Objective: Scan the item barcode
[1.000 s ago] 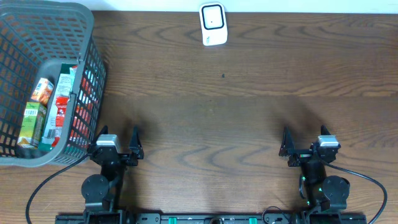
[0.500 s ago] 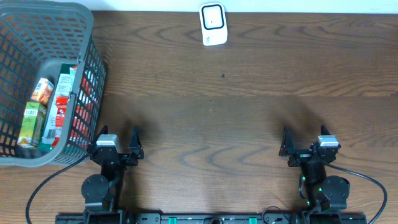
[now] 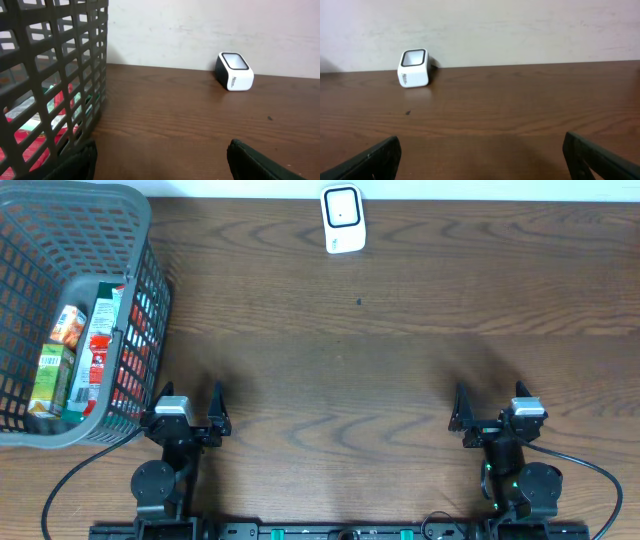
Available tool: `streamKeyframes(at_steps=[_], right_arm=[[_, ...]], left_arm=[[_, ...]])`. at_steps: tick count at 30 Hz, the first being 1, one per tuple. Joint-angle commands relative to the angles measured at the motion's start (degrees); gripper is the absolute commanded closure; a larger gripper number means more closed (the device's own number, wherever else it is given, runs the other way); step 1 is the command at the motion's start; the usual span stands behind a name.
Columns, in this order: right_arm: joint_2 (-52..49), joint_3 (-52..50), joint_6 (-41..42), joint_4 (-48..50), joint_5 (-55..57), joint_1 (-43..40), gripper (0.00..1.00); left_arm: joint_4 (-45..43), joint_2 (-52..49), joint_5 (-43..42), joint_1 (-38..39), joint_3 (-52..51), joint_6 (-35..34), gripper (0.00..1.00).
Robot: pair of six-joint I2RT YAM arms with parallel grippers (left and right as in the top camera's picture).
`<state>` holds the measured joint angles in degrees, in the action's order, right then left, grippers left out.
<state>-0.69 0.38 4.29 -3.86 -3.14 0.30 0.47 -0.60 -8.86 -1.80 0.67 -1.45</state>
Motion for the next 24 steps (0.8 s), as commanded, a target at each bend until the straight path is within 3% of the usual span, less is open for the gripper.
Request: streamKeyframes(at_steps=[1, 21, 22, 24], right_arm=[[0.2, -0.1, -0.1, -0.2, 0.3, 0.5, 0.01], [0.2, -0.1, -0.1, -0.2, 0.3, 0.5, 0.01], [0.2, -0.1, -0.1, -0.2, 0.3, 0.5, 0.01], [0.2, -0.1, -0.1, -0.2, 0.3, 0.5, 0.01]], left_arm=[[2.7, 0.3, -1.2, -0.1, -0.4, 0.2, 0.16], [2.7, 0.3, -1.2, -0.1, -0.4, 0.1, 0.16], [2.3, 0.3, -1.0, -0.1, -0.4, 0.2, 0.06], [1.6, 0.3, -1.0, -0.1, -0.4, 0.7, 0.06]])
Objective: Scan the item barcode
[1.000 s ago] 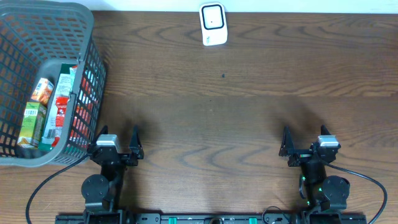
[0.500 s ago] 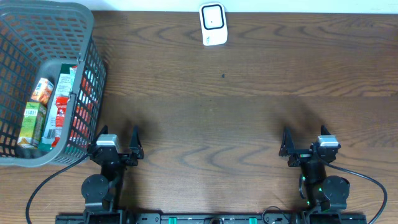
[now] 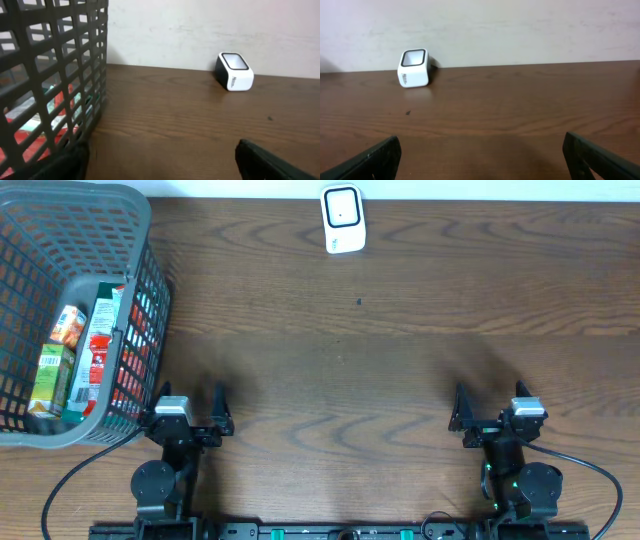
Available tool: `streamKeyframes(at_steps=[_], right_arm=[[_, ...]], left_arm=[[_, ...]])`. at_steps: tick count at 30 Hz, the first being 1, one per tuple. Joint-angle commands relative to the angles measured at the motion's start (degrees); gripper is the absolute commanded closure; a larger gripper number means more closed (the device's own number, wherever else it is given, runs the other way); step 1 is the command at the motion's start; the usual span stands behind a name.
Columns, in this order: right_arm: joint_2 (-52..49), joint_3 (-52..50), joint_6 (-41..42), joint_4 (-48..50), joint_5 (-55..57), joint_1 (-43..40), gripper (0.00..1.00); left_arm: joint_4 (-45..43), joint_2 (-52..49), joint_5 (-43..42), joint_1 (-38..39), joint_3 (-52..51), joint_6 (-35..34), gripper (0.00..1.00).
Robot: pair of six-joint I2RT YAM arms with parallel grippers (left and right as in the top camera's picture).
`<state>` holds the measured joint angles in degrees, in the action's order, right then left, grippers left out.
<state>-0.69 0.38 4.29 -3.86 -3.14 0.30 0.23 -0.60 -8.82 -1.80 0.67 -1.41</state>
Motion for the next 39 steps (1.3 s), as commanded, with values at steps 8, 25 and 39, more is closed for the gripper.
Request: streamKeyframes(at_steps=[8, 25, 39], right_arm=[[0.2, -0.1, -0.1, -0.2, 0.3, 0.5, 0.01], [0.2, -0.1, -0.1, -0.2, 0.3, 0.5, 0.01], [0.2, -0.1, -0.1, -0.2, 0.3, 0.5, 0.01]], left_arm=[[1.7, 0.3, -1.7, -0.1, 0.9, -0.7, 0.06], [36.8, -21.9, -7.5, -0.1, 52.3, -13.3, 0.06], [66.5, -72.3, -2.2, -0.2, 112.7, -1.9, 0.06]])
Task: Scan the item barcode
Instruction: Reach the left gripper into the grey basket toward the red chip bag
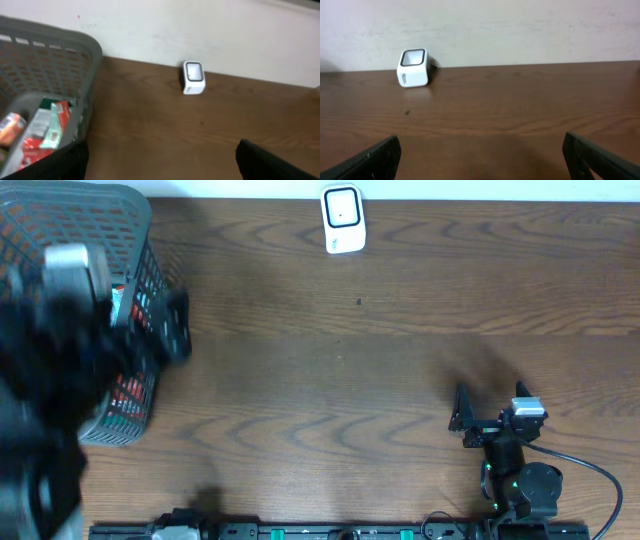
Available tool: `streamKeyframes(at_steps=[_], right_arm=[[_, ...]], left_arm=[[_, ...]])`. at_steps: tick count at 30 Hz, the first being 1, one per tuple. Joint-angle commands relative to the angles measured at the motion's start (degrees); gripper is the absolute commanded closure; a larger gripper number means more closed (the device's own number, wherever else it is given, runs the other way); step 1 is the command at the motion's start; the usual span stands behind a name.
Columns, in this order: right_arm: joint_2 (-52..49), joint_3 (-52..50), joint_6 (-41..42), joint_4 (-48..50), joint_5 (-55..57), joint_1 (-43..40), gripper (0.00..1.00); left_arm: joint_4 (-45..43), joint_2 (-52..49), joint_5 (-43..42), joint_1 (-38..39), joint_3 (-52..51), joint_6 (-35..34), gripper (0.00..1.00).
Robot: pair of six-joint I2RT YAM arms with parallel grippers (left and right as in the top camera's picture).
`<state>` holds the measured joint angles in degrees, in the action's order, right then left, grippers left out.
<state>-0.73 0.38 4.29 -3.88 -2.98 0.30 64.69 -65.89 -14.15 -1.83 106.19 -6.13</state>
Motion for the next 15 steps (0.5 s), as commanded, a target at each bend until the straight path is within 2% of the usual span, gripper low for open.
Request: streamKeyframes(at_steps=[1, 5, 6, 9, 13, 15], right_arm=[[0.3, -0.1, -0.1, -0.2, 0.1, 0.5, 0.01], [0.3, -0.1, -0.1, -0.2, 0.1, 0.5, 0.01], [0.3, -0.1, -0.1, -0.2, 0.1, 0.5, 0.01], [0.3, -0.1, -0.1, -0.2, 0.1, 0.5, 0.01], [0.3, -0.1, -0.1, -0.2, 0.1, 0.5, 0.01], [0.3, -0.1, -0.1, -0.2, 0.1, 0.5, 0.01]], left_arm=[[3.7, -10.4, 4.3, -0.6, 10.7, 3.3, 0.06], [9.5, -20.4, 4.8, -4.6, 19.5, 4.7, 0.05], [11.1, -22.7, 4.8, -6.7, 20.7, 4.7, 0.01], [13.3, -26.3, 4.8, -12.4, 20.9, 5.7, 0.0], [15.9, -29.4, 4.8, -20.7, 20.9, 12.5, 0.0], [16.8, -30.6, 4.7, -25.0, 20.8, 12.6, 0.0]])
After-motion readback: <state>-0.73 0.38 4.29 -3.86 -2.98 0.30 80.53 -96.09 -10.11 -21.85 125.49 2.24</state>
